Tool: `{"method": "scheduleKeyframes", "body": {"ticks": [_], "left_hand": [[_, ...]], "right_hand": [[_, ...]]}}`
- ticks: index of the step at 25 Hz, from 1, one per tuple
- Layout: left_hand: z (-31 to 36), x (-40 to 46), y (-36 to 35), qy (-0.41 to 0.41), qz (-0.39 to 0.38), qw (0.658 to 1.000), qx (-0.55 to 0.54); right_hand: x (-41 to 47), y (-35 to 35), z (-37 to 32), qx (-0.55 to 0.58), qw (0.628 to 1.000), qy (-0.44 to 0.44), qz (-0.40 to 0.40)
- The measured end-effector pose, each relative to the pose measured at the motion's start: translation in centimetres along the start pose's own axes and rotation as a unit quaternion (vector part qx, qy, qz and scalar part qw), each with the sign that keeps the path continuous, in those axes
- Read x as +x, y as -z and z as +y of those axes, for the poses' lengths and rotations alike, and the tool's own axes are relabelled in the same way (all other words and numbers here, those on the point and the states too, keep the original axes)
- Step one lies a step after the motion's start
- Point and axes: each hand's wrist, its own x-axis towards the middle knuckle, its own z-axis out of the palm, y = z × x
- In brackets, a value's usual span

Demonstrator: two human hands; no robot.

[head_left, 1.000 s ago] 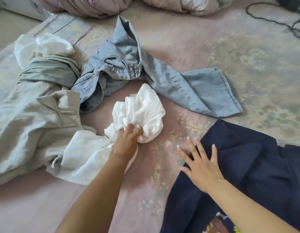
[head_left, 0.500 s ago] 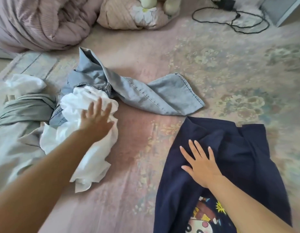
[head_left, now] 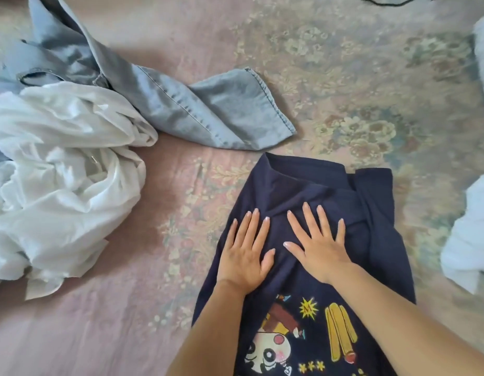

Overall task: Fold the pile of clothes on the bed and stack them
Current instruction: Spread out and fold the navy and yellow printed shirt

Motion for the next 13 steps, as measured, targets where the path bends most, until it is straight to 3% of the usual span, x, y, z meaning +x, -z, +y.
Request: {"method": "scheduleKeyframes", "body": {"ticks": [3,4,6,9,10,13], "left_hand": [[-0.1,0.1,-0.3,-0.004,0.033,0.999,0.0],[0.0,0.1,-0.3,-0.004,0.031,1.0,0.0],[0.0,0.2,-0.6,-0.004,0.042,0.999,0.007],[-0.1,0.6,-0.7,-0.002,0.043,0.999,0.013],[-0.1,0.6,-0.6,-0.002,0.044,0.999,0.013],[0.1,0.5,-0.6,-0.001,0.04,0.999,0.007]], "right_hand": [[0.1,0.5,-0.4,0.084,0.992,0.007,0.095],[0.5,1.3,-0.4,0.171,0.971,-0.025,0.163],[2.2,3.7,0.0,0.37,0.882,-0.13,0.261],[5.5,7.0,1.0,0.606,0.742,-0.227,0.177],[6.2,7.5,1.1,0.64,0.72,-0.229,0.143],[6.0,8.2,1.0,0.633,0.735,-0.229,0.077]]}}
